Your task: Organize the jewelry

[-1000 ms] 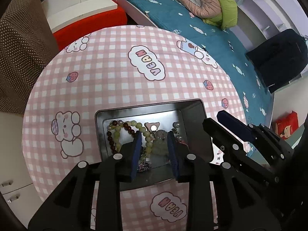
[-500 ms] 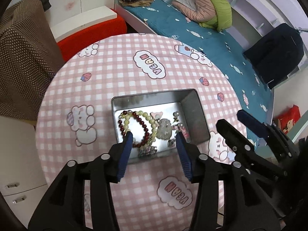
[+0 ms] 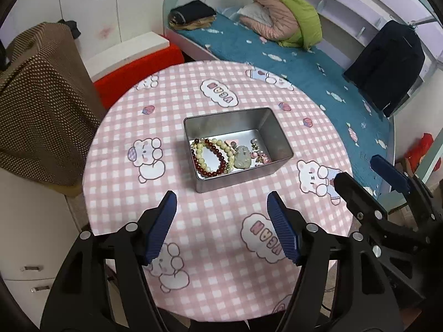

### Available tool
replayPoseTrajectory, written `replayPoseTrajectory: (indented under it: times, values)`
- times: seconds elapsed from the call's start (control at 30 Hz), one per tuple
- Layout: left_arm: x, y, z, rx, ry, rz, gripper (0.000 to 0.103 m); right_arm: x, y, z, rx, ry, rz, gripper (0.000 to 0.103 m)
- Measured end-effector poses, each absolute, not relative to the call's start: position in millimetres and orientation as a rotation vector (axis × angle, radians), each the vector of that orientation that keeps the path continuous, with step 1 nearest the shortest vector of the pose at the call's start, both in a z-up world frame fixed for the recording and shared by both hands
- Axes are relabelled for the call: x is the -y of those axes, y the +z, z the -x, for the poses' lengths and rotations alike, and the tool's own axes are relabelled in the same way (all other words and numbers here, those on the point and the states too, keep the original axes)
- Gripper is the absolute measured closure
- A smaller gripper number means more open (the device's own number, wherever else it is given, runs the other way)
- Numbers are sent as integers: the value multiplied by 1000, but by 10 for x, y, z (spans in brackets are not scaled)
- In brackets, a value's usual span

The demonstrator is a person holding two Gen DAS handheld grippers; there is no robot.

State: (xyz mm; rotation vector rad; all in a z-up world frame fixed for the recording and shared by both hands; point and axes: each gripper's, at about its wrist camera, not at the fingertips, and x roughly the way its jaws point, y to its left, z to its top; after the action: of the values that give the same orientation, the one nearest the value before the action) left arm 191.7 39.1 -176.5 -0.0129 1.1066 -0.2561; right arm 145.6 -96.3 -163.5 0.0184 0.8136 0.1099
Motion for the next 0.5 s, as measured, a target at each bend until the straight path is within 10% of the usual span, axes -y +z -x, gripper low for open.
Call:
replayPoseTrajectory:
  times: [0.5]
  values:
    - [-165,-852,-901,-835,-180,-7,31,1226,-932,-582,-624,112,-36,25]
